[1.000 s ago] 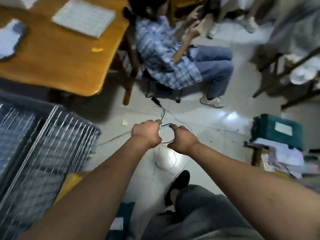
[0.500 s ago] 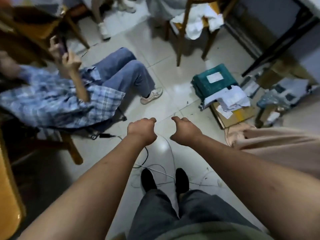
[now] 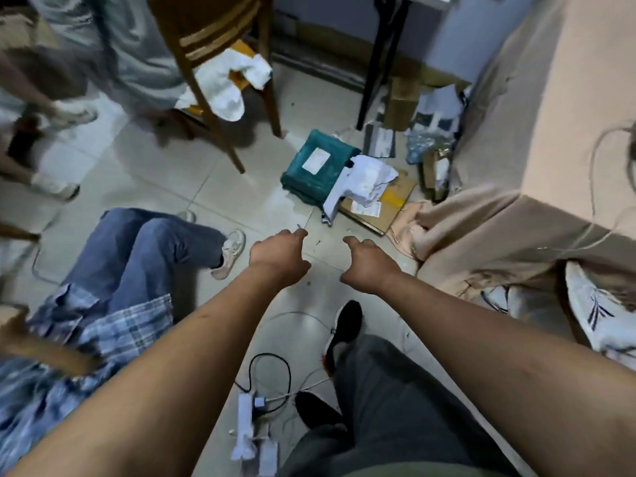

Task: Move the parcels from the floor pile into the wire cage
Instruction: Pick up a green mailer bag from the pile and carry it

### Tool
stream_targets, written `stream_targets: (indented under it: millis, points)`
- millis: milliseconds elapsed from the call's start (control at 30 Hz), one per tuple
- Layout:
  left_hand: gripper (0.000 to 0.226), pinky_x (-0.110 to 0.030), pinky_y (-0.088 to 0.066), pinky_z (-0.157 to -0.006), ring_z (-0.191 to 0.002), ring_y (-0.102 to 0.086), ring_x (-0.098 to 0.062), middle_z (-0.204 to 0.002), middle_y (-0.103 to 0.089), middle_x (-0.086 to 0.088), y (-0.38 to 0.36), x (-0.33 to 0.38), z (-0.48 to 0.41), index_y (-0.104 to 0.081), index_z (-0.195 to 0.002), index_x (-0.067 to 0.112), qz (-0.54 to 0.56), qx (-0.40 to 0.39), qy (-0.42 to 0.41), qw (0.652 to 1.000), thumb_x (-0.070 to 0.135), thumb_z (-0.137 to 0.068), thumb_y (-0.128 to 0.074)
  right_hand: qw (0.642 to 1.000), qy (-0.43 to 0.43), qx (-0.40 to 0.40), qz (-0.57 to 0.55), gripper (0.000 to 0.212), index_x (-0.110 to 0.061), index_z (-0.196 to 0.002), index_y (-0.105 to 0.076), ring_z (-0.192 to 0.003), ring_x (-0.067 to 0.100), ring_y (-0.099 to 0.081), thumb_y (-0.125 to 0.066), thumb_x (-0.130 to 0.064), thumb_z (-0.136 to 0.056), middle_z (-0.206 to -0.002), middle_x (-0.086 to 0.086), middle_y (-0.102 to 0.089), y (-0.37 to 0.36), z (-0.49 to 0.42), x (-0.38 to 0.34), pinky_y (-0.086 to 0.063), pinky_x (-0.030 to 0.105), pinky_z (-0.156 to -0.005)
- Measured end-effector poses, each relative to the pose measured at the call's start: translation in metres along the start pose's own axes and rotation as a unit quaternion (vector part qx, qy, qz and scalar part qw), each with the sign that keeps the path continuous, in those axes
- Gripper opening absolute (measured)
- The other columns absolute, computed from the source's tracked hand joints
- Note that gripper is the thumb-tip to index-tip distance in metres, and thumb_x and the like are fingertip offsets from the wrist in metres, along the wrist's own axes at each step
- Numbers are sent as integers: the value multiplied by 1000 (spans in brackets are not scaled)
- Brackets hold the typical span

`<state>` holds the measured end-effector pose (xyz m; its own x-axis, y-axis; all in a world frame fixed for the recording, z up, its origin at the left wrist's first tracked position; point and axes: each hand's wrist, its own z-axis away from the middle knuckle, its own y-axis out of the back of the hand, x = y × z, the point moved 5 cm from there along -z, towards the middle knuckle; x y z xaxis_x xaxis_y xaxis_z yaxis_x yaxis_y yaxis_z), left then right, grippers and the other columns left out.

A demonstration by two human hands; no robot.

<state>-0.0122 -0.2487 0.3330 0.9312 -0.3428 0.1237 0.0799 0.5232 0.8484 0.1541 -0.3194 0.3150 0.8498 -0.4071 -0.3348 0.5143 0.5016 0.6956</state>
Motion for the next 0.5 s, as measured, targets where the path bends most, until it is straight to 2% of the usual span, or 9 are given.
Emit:
stream_targets:
  millis: [100, 200, 300, 400, 500]
  points:
    - [68, -40, -50, -88, -120, -60, -27, -139, -56, -2, 17, 13, -48, -38, -151, 40, -5, 0, -23, 1000, 54, -91, -66, 999, -10, 14, -39, 87, -24, -157, -26, -129, 36, -51, -70, -27, -82, -142, 18, -45, 24, -31, 14, -51, 40, -100]
    - [60, -41, -49, -92, -122, -58, -25, -139, -53, 2, 40, 21, -91, -46, -146, 47, -9, 7, -29, 1000, 60, -90, -64, 996, 0, 29, -82, 86, -24, -157, -31, -134, 33, -49, -72, -28, -81, -147, 15, -48, 55, -65, 18, -46, 34, -105]
    - [69, -41, -49, -92, -123, -57, -25, -141, -51, 1, 61, 23, -126, -41, -150, 49, -13, -9, -29, 999, 70, -88, -62, 995, 11, 40, -87, 86, -29, -157, -30, -132, 30, -52, -72, -28, -82, -150, 8, -52, 84, -92, 17, -46, 30, -98]
    - [78, -43, -49, -92, -123, -56, -26, -141, -50, -1, 82, 16, -157, -33, -153, 50, -9, -5, -25, 1000, 73, -85, -62, 994, 20, 46, -93, 91, -30, -160, -21, -129, 33, -55, -71, -26, -85, -147, 10, -54, 113, -119, 8, -47, 31, -94]
    - [80, -45, -53, -95, -124, -55, -28, -144, -48, -3, 100, 7, -187, -30, -154, 49, -8, -2, -21, 1000, 73, -85, -63, 992, 22, 51, -112, 96, -27, -163, -15, -130, 33, -52, -71, -24, -86, -148, 13, -52, 136, -147, 1, -47, 31, -98]
